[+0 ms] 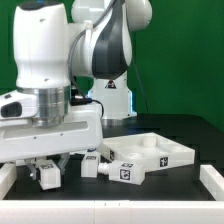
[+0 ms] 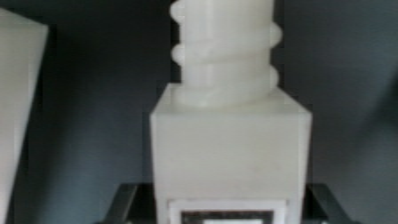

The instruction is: Assemble one leg

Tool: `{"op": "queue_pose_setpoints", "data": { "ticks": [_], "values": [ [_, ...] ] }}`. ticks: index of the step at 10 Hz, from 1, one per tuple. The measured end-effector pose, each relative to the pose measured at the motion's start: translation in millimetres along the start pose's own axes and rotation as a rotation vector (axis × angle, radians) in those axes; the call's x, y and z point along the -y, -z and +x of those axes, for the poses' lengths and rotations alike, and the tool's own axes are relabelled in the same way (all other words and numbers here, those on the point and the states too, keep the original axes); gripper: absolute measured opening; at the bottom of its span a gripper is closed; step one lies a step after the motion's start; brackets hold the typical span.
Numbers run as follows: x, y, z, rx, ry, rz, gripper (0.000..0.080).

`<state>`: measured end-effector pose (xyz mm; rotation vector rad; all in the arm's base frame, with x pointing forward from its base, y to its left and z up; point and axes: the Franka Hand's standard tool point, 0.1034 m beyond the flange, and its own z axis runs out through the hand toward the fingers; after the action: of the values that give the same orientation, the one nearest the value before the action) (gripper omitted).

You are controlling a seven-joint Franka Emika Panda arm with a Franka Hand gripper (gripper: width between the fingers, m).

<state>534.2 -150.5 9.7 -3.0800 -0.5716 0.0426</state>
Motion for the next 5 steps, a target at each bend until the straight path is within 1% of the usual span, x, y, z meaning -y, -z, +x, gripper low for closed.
{"op": "queue_pose_setpoints", "data": {
  "ticks": [2,3,4,5],
  "values": [
    [1.9,-0.5,-0.1,0.003,0.002,0.002,0.0264],
    [1.9,-0.7,-0.2,0.003,0.002,0.003,0.0331],
    [2.0,-0.7,-0.1,0.003,0.002,0.003,0.0466],
    [2.5,0.0,0.8,0.004,0.004,0.002,0.0466]
  ]
}}
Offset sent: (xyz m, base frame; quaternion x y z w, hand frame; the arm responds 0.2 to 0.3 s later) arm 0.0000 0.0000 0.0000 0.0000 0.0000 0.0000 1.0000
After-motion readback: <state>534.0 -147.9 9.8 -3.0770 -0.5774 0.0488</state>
